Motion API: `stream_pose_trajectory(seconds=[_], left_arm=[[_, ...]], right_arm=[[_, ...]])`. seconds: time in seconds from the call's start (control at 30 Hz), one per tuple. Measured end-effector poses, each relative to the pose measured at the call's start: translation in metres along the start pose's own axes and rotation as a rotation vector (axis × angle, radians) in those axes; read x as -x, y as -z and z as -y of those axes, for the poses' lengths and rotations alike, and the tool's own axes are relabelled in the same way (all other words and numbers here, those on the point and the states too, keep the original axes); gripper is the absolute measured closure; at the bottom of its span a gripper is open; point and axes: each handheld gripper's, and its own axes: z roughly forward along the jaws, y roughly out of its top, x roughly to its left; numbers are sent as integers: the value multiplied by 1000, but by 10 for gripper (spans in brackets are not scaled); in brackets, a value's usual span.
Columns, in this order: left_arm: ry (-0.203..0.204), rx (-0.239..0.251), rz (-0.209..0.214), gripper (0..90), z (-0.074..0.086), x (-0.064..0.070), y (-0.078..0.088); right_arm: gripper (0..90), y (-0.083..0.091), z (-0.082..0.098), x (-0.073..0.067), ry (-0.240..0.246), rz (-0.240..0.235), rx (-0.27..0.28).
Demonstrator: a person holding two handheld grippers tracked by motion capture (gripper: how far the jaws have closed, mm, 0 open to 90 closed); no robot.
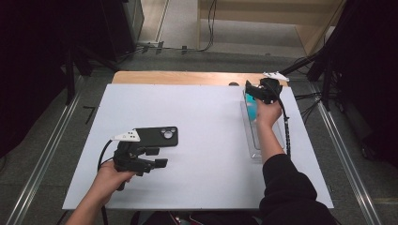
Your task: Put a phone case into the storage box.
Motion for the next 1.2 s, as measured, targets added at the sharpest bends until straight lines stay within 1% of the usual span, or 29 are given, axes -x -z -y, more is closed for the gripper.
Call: stream_pose_trajectory(seconds=[0.07, 0.1, 0.13, 0.17, 0.2, 0.23, 0.3, 0.37, 0.53, 0.63, 0.77, 0.87, 0.93, 1.07, 1.2], left_arm=[[0, -1, 0, 307, 0, -1, 0], [1, -1, -1, 307, 0, -1, 0], [0, -2, -1, 307, 0, -1, 0], [1, -1, 0, 307, 0, -1, 0], [2, -1, -1, 307, -1, -1, 0], [2, -1, -2, 306, -1, -1, 0], [-1, -3, -3, 307, -1, -1, -1], [-2, -6, -6, 307, -2, -1, -1], [-3, -4, -9, 306, -3, -1, -1], [-5, -6, -12, 306, -3, -1, -1], [-9, -8, -16, 305, -4, -2, 0], [-13, -4, -11, 304, -5, -2, 1], [-16, -6, -7, 304, -5, -3, 2], [-16, -12, -1, 302, -6, -4, 1], [-13, -16, -4, 302, -6, -5, 1]], right_arm=[[108, 4, -3, 0, 9, 2, -3], [109, 7, -5, 1, 13, -4, -3], [108, 10, -6, 0, 4, -14, -11], [108, 11, -7, 1, -5, -32, -18], [109, 14, -8, 1, -34, -67, -37], [108, 17, -8, 1, -50, -77, -50], [109, 21, -9, 1, -45, -89, -67], [109, 28, -10, 1, -42, -118, -85], [115, 46, -12, 1, -39, -204, -99], [116, 57, -13, -2, -14, -240, -110], [118, 70, -11, -7, -3, -288, -120], [122, 79, -9, -11, 15, -322, -132], [122, 85, -8, -14, 19, -351, -139], [122, 96, -6, -21, 40, -405, -153], [127, 109, -2, -28, 62, -460, -170]])
